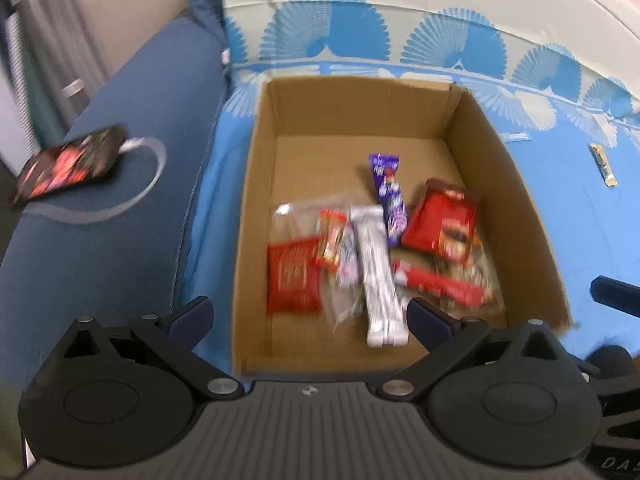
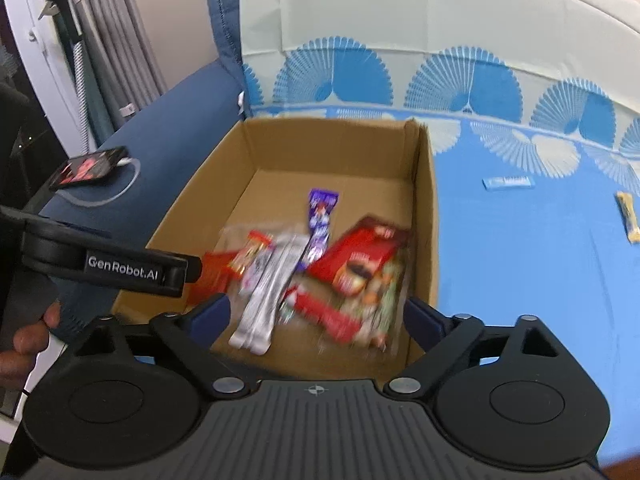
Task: Organize snacks
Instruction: 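Open the left tool over the box while the right tool releases the Nescafe stick, then raise both open tools above the box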
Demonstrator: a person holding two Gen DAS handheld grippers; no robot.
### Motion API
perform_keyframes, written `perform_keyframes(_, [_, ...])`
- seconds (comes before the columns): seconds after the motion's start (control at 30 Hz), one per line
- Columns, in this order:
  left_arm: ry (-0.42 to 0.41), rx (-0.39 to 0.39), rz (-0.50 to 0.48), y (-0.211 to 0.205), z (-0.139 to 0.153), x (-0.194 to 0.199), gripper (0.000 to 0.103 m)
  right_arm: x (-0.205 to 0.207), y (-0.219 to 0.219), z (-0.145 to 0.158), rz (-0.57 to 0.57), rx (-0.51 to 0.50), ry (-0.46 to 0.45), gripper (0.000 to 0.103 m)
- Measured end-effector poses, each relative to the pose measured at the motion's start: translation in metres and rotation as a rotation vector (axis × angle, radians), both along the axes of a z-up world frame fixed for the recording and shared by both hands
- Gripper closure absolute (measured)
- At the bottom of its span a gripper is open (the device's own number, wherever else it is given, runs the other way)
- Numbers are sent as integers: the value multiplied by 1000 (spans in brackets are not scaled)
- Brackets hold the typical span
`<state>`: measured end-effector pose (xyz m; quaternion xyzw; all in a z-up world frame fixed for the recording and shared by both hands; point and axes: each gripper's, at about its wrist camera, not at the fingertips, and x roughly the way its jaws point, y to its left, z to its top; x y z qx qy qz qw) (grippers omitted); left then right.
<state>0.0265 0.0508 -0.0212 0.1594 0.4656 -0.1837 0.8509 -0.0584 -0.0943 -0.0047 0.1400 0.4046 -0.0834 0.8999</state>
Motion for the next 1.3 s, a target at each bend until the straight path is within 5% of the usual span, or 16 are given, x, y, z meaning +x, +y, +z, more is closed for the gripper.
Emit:
perform_keyframes(0.37, [-66,-2,45,35,16,-74,0,-59,44,30,18,-119,-79,3])
perform_keyframes(1.3, [-215,-49,30,52,59,-130,0,-116,68,64,9,-188,-212,1])
